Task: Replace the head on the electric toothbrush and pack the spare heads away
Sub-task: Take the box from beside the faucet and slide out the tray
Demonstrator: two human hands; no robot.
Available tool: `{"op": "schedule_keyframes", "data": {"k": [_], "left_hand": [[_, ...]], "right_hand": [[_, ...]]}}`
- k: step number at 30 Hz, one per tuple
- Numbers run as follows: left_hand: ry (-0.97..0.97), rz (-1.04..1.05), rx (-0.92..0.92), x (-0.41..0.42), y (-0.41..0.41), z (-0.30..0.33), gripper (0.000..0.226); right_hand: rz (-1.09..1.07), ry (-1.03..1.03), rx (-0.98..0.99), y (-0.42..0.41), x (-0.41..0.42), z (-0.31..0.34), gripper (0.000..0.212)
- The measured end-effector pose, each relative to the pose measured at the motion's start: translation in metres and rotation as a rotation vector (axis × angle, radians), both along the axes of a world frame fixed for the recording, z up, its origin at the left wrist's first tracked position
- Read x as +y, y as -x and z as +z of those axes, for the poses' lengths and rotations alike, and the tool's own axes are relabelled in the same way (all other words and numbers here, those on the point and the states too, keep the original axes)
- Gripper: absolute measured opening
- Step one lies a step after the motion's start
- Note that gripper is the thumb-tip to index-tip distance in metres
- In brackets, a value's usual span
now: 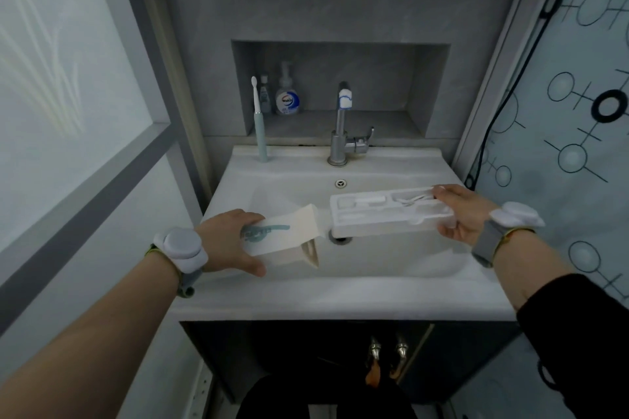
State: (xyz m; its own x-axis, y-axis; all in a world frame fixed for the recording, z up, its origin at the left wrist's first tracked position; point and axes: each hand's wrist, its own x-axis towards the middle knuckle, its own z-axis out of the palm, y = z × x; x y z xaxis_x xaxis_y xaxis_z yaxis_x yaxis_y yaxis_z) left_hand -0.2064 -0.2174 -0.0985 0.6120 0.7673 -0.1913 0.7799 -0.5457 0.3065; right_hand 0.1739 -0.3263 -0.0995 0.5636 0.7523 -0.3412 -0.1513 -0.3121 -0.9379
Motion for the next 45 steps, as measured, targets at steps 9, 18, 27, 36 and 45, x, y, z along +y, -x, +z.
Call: {"op": "schedule_keyframes", "data": {"k": [9,18,27,36,45], "left_hand": [[0.126,-0.130,0.066,-0.018,0.013,-0.018,0.084],[0.061,-0.093,0.122,-0.024,0.016,-0.026,0.113],[-0.078,0.039,-0.452,-0.038,-0.023,0.016,0.129],[-0.114,-0.120,-0.176,-0.042,-0.086,0.018,0.087],[-0.127,-0.128,-0.204,-0.038,-0.113,0.015,0.083]], "right_hand": [[-0.048,-0.051,0.047,0.023,-0.003,0.001,0.017],[0.043,-0.050,0.036,0.068,-0.004,0.000,0.016],[0.060,-0.114,-0.005,0.089,-0.013,0.011,0.015],[0.144,-0.055,-0.041,0.089,-0.030,0.011,0.020],[0.634,0.174,-1.371,0.061,-0.033,0.023,0.097]]}}
